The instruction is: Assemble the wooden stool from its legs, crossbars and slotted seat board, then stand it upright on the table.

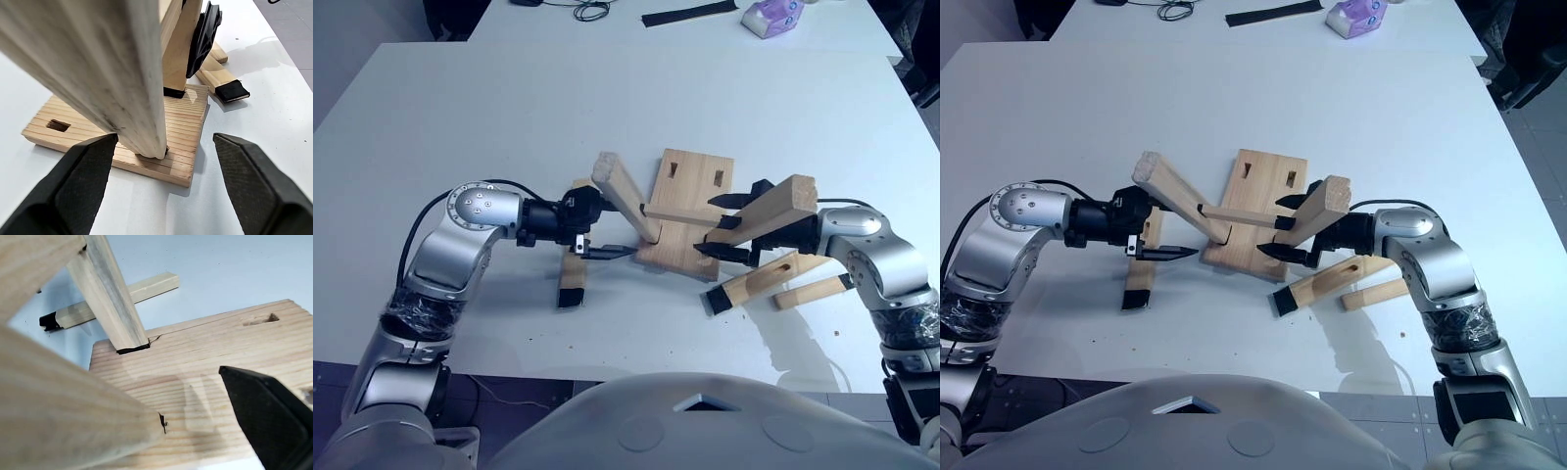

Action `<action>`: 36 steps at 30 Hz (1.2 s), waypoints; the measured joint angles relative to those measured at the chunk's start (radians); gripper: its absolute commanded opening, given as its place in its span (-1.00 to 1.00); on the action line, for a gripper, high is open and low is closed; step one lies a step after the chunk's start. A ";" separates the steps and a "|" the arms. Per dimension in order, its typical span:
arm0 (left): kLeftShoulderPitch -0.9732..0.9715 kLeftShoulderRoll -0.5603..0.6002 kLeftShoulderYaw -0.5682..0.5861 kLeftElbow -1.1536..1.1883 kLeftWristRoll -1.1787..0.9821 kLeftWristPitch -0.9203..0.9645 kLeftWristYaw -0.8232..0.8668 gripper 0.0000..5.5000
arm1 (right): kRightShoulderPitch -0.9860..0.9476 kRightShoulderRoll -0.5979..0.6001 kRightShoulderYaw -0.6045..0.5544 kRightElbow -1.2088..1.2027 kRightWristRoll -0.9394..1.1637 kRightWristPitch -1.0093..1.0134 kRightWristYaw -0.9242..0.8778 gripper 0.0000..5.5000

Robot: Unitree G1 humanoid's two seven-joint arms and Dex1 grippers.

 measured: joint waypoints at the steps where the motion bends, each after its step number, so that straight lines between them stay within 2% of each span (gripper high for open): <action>1: -0.004 -0.001 0.000 0.001 -0.001 0.000 0.000 0.31 | -0.002 0.000 -0.006 0.000 0.005 0.007 0.000 0.96; 13: -0.015 0.003 0.013 0.086 0.001 -0.037 0.000 0.31 | -0.011 -0.037 -0.020 0.010 0.009 0.016 0.033 0.96; 27: -0.079 0.026 0.025 0.147 0.001 -0.068 -0.023 0.31 | 0.036 -0.044 -0.094 0.120 0.012 -0.055 0.029 0.96; 36: -0.079 0.021 0.020 0.151 0.001 -0.070 -0.019 0.31 | 0.077 -0.045 -0.136 -0.017 0.221 0.076 0.111 0.96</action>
